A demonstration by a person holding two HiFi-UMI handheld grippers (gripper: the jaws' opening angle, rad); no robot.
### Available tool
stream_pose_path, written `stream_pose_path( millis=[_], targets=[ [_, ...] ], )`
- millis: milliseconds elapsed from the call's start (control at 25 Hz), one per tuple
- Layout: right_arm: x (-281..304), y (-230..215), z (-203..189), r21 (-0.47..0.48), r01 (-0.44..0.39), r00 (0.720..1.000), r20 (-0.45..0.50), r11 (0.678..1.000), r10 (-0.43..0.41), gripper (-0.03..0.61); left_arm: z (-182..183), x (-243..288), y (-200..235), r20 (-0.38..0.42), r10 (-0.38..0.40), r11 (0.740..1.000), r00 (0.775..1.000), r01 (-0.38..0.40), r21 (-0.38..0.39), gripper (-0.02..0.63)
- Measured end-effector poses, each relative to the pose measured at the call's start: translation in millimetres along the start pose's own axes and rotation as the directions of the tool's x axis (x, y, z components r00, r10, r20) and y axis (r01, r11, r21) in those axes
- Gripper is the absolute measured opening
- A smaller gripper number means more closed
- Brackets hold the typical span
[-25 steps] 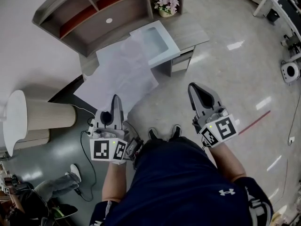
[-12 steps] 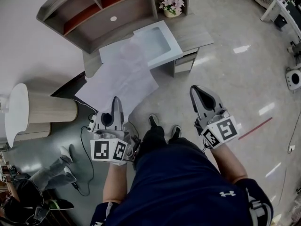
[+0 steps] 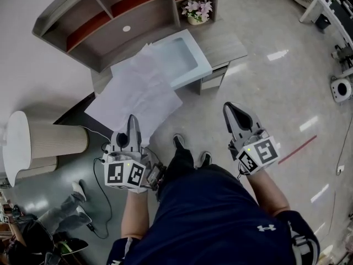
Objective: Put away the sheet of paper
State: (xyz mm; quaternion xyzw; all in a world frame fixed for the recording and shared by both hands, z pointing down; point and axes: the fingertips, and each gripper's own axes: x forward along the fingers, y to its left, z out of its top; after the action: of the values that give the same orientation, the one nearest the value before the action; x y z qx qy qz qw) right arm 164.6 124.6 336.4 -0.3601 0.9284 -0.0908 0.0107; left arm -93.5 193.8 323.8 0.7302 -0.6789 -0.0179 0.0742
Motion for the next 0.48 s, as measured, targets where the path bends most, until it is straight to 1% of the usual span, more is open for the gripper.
stream_pose_path(
  millis=[120,480],
  targets=[
    [22.4,-3.7,-2.0,0.005,0.024,1.0,-0.014,1.0,-0.024,0.014,-4.6,20.0,20.6,-0.017,-0.012,1.0,1.0,0.012,-0.016,0.017],
    [95.6,1.6,-3.8,0.002,0.092,0.995,-0.047,0.996,-0.092,0.014,-18.5,81.6,99.2,-0.068,-0.075,0.992,0.995,0.068,-0.105,0.017]
  ],
)
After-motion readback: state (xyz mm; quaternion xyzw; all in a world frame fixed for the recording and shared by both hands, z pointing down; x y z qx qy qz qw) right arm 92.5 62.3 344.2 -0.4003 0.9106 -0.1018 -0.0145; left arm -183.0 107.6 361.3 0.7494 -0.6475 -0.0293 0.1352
